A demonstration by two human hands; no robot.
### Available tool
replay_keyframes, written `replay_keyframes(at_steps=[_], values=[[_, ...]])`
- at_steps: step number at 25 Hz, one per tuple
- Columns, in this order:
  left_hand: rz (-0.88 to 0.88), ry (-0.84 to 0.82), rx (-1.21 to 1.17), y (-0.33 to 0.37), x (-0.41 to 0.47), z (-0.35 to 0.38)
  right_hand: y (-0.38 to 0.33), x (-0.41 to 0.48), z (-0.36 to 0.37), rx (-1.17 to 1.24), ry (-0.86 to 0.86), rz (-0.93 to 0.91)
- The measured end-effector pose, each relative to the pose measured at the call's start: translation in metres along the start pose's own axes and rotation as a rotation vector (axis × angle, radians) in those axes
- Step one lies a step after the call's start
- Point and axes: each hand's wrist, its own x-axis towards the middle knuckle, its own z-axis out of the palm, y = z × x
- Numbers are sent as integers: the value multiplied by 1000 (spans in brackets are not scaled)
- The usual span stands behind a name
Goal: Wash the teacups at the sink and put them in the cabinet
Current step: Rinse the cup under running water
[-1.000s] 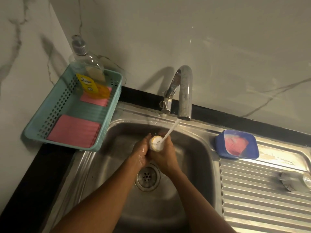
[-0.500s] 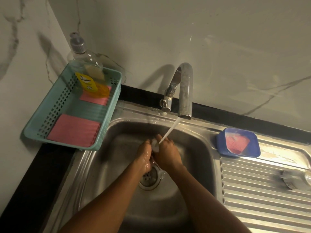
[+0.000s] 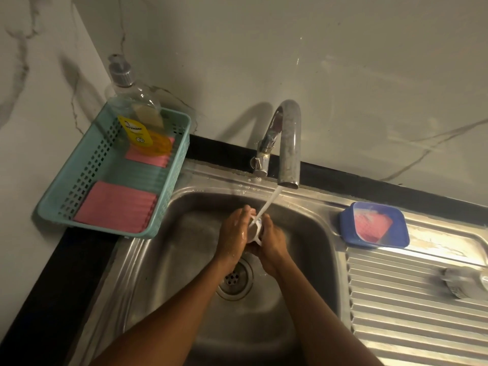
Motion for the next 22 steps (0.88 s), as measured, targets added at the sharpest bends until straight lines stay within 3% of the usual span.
replay_keyframes(at_steps=[2, 6, 8, 11, 13, 16, 18, 20, 22], values=[[-96, 33, -28, 1, 7, -2, -5, 2, 2, 72, -34, 98], [-183, -72, -68, 5, 10, 0, -11, 5, -4, 151, -89, 297], [-148, 35, -52, 4, 9, 5, -10, 6, -3, 94, -59, 349], [-227, 352, -87, -1, 16, 2, 0, 5, 13, -149, 56, 77], [-388, 413, -206, 5, 25, -2, 12, -2, 21, -257, 30, -134], [-589, 286, -242, 17, 30, -12, 26, -4, 15, -598, 131, -436], [-641, 126, -231, 19, 25, -14, 21, -6, 12, -535, 252, -496], [-615, 71, -236, 11, 24, -13, 14, -11, 13, -423, 185, -463], [-607, 117, -297, 3, 22, -10, 9, -15, 14, -353, 12, -370]])
